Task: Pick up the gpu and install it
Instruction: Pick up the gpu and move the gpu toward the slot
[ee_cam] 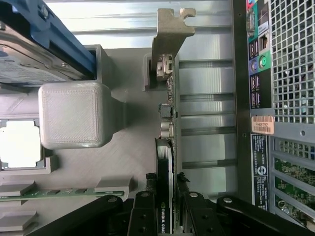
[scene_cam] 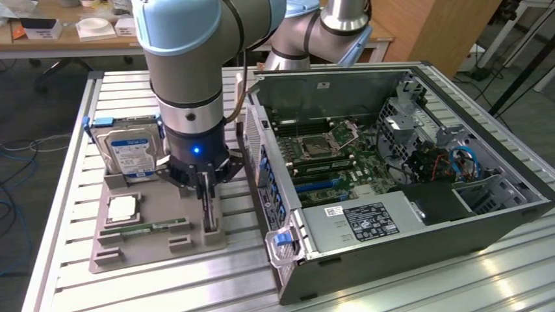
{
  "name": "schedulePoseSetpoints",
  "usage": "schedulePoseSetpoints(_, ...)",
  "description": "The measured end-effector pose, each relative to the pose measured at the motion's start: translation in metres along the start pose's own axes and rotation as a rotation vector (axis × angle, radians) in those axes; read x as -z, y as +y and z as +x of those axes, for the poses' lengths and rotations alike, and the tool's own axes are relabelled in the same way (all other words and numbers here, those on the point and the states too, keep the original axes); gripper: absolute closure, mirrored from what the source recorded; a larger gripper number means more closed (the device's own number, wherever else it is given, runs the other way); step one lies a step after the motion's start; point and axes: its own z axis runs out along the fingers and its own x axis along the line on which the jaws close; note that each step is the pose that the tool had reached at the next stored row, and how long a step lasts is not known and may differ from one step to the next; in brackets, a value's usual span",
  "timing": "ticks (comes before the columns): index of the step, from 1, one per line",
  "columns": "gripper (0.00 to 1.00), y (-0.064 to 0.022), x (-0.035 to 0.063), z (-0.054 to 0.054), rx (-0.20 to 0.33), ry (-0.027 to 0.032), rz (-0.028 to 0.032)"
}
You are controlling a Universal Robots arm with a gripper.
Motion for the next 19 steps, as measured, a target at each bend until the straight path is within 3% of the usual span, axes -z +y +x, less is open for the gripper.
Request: schedulePoseSetpoints(19, 0.74, 0.0027, 0.0573, -0.001, 0.000, 0.0000, 0.0000)
